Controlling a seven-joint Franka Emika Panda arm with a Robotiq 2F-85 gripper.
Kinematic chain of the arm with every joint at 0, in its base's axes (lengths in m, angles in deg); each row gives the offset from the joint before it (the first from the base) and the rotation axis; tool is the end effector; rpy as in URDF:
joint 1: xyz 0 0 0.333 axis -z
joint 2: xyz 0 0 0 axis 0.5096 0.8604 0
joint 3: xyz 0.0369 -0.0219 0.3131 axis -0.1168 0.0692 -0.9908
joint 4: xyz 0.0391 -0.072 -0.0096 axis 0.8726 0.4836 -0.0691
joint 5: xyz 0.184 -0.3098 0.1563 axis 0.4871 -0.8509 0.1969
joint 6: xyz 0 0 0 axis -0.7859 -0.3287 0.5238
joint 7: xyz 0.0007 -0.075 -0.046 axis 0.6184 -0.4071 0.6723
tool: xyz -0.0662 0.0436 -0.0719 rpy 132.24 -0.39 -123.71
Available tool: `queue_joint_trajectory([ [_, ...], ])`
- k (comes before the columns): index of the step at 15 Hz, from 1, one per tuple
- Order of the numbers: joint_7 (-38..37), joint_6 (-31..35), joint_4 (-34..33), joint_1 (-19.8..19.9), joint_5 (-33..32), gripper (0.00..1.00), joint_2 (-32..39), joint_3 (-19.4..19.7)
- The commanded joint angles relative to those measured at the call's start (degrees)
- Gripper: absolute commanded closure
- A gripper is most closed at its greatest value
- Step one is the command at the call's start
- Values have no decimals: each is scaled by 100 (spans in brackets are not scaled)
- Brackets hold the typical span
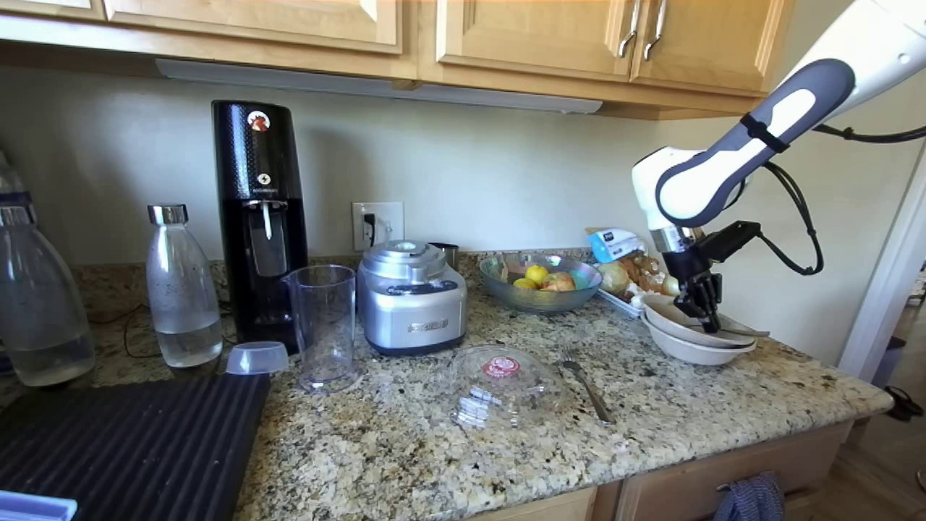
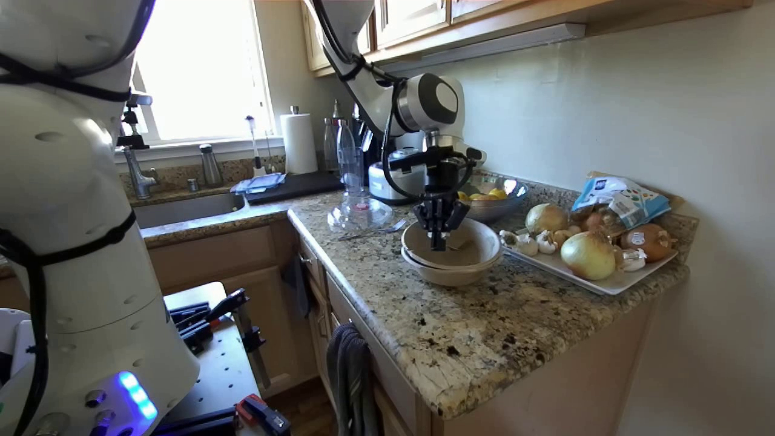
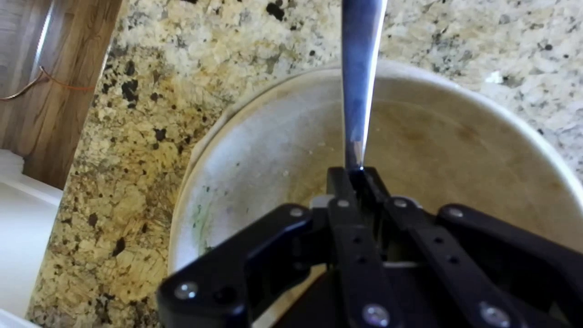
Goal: Pick the bowl on the left, put it in the bowl on the right then put both forks inside the bowl
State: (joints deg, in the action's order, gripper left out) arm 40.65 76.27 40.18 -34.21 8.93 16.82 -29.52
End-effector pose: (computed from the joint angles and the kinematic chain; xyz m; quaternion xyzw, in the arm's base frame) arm 0.5752 0.0052 0.2337 0.9694 0.0785 -0.1763 0.1516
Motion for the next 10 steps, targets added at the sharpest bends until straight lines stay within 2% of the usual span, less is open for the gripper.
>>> queue_joint_trajectory([
  [1,-136,-281,-205,-54,32,96,67,45],
  [2,-164,-272,-189,-72,8,65,26,45],
  [3,-184,-244,-159,-85,-19,64,-32,47],
  [10,-242,-123,11,-124,-5,19,-438,5],
])
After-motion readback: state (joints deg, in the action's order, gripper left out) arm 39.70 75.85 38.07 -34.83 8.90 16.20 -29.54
